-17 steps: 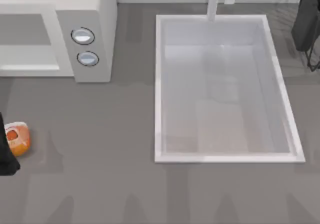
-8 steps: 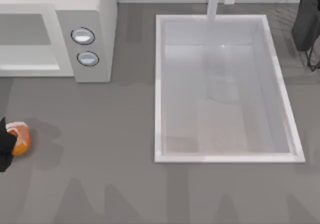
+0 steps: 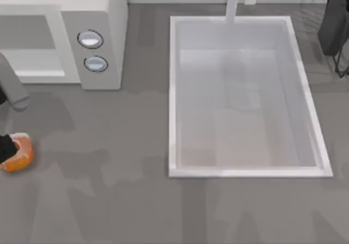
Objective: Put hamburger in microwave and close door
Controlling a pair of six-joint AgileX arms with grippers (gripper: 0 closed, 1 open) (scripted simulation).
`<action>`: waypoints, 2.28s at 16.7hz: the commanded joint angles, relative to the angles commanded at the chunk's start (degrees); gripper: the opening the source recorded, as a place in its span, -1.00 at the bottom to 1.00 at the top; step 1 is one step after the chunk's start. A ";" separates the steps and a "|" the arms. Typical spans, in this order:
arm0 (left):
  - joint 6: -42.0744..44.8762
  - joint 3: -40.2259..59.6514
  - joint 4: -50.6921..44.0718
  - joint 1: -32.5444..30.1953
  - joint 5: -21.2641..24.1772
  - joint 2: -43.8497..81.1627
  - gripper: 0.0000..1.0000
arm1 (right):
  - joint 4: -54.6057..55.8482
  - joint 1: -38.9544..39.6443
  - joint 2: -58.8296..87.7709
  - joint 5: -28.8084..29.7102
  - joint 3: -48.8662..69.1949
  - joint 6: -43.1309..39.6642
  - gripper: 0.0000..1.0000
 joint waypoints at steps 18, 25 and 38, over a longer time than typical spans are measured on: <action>20.42 15.18 -12.36 0.44 -0.14 26.31 1.00 | 0.00 0.00 0.00 0.00 0.00 0.00 1.00; 20.76 8.44 -0.71 0.78 -0.12 31.58 1.00 | 0.00 0.00 0.00 0.00 0.00 0.00 1.00; 20.84 9.45 2.70 0.77 -0.06 35.69 0.25 | 0.00 0.00 0.00 0.00 0.00 0.00 1.00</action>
